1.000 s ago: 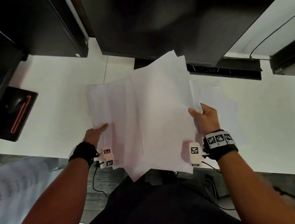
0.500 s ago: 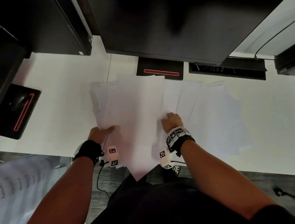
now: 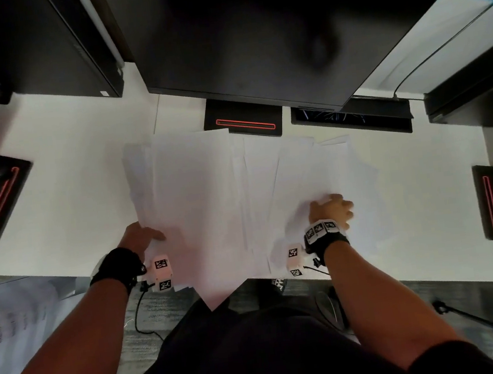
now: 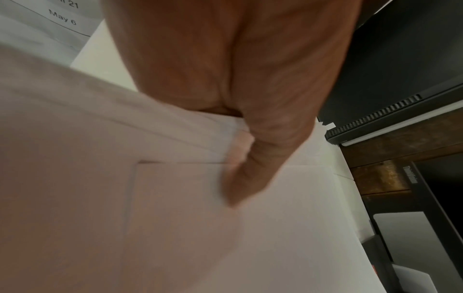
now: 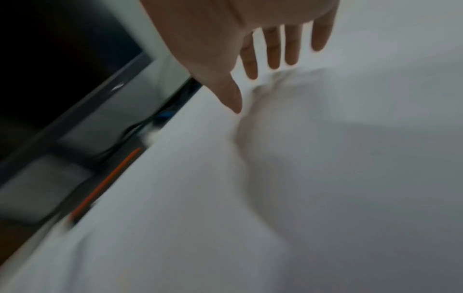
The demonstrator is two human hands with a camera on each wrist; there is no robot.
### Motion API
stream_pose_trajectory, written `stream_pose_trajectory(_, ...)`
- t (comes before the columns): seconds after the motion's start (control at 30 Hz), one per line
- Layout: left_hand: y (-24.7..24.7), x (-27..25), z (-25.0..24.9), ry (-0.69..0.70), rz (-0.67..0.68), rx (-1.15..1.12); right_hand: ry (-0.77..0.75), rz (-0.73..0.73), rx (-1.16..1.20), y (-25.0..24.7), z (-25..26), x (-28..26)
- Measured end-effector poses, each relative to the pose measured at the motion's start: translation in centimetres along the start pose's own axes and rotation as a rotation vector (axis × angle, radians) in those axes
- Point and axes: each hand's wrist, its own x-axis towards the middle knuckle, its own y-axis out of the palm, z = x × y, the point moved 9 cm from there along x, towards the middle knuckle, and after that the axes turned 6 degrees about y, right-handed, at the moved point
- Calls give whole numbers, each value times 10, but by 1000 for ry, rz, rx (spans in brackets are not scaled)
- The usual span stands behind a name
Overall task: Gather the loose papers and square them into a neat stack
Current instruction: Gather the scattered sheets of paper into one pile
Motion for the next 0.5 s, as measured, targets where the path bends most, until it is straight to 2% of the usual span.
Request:
stream_pose_trajectory(0.07,-3,4,4,9,-34,-63,187,-18,-6,-21,-38,27)
stream_pose_trajectory(0.13,-8,10,9,22,-79,-18,264,21,-28,-29,-60,45)
stream_pose_trajectory(0.3,-11,19,4,85,-92,158,150,40,-161,-29,-58,59)
stream_pose_trajectory(0.5,-1,0,-8,39,-47,118,91,65,-136,-23,-43,62)
